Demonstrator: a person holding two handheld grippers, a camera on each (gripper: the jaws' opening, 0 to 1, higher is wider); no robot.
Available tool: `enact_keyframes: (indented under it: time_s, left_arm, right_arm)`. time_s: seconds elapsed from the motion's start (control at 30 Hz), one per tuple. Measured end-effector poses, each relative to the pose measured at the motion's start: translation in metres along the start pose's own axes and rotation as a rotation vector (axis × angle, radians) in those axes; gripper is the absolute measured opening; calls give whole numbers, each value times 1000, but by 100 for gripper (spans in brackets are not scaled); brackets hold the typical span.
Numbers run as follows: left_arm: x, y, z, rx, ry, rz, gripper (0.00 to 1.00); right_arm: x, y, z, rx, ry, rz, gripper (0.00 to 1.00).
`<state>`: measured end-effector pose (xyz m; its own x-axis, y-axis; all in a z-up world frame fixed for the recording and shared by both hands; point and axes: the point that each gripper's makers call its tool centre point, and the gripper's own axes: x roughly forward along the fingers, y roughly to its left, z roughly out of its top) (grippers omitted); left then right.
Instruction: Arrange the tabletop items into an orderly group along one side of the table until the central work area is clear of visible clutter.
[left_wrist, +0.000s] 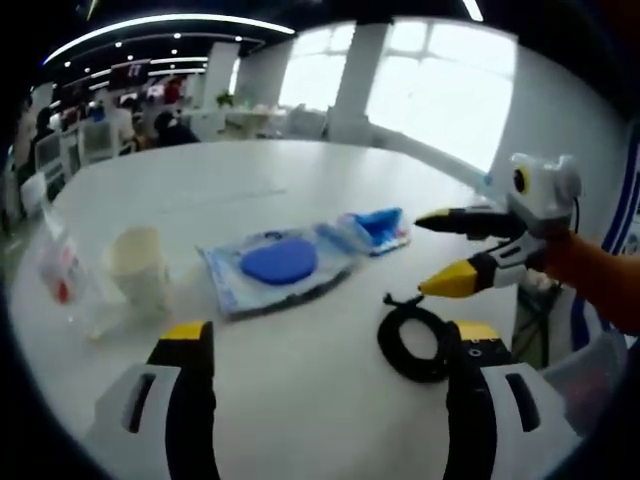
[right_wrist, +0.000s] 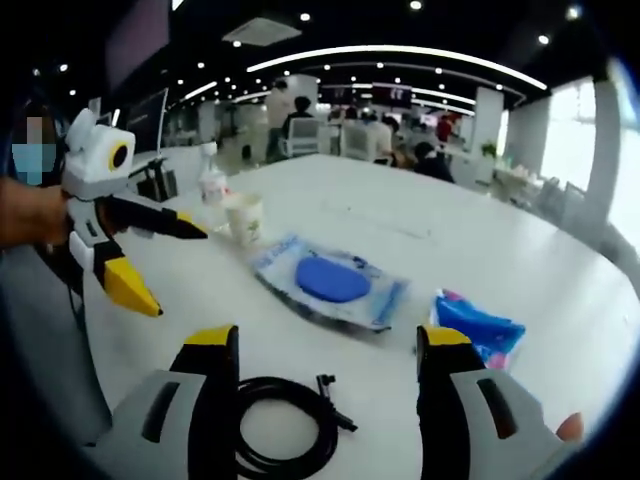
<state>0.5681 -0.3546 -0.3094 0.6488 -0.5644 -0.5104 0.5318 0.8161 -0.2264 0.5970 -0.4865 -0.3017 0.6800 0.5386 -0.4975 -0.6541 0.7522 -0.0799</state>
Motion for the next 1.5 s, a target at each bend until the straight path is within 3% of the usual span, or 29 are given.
enact_keyframes:
  time_s: [0.3,0.77,0.97,1.5]
  left_arm:
    - [-4,-24,-14,5,19,-28,93]
    - [16,-65,-33,28,87,-100,88]
    - [33,-70,-41,24,127,-111,79]
    - [69,-81,-48,83,207,-145,47]
  right_arm:
    - [-24,5,-16,26,3,-27,72]
    - [-47,6,-65,100,89,-63,65]
    - [-44,9,-78,125,132,-51,55]
    - [-25,11,-92,181,212,-21,32]
